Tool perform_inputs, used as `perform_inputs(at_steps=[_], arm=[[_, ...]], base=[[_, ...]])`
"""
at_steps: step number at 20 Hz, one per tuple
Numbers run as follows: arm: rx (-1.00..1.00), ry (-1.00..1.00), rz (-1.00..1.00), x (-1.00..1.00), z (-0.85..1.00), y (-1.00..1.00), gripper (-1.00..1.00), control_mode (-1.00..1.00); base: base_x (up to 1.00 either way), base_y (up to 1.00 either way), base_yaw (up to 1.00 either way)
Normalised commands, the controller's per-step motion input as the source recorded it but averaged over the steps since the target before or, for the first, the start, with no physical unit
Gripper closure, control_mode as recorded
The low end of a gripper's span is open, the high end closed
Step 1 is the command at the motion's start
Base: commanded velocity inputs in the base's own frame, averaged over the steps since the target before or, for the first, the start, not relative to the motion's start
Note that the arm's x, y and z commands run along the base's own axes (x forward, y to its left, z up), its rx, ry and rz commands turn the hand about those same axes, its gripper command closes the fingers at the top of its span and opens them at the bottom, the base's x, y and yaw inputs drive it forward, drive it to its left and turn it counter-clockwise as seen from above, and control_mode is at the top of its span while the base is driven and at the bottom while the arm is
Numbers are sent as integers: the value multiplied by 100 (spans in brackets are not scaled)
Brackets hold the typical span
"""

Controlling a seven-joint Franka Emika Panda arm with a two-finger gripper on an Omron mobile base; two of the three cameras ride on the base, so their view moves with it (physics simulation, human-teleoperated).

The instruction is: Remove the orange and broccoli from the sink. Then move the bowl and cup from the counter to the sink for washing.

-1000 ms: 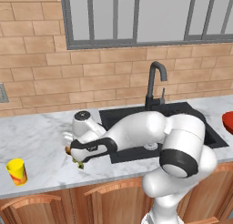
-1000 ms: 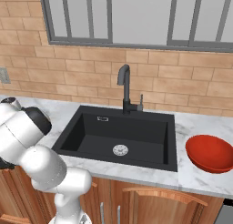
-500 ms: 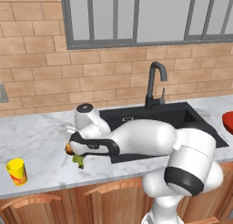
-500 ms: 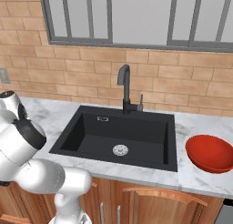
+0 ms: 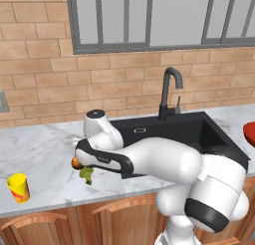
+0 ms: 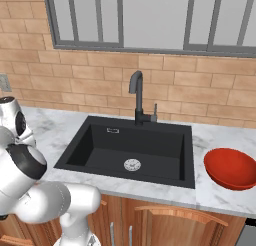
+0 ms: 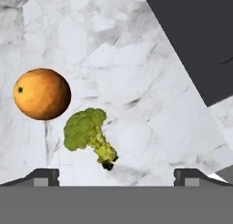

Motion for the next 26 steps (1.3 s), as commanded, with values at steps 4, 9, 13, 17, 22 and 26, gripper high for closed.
perform_inputs(at_steps=[4,9,13,17,22,26], arm=[[0,1,43,-25,12,23,-100,-100],[0,0,45,-21,17,27,-100,-100],[0,-2,30,-18,13,36,-100,-100],[0,-10,17,-16,13,36,-100,-100],[0,-14,5,-15,13,36,-100,-100],[0,-16,0,-5,20,36,-100,-100]], base=[[0,0,0],[0,0,0],[0,0,0],[0,0,0],[0,0,0],[0,0,0]])
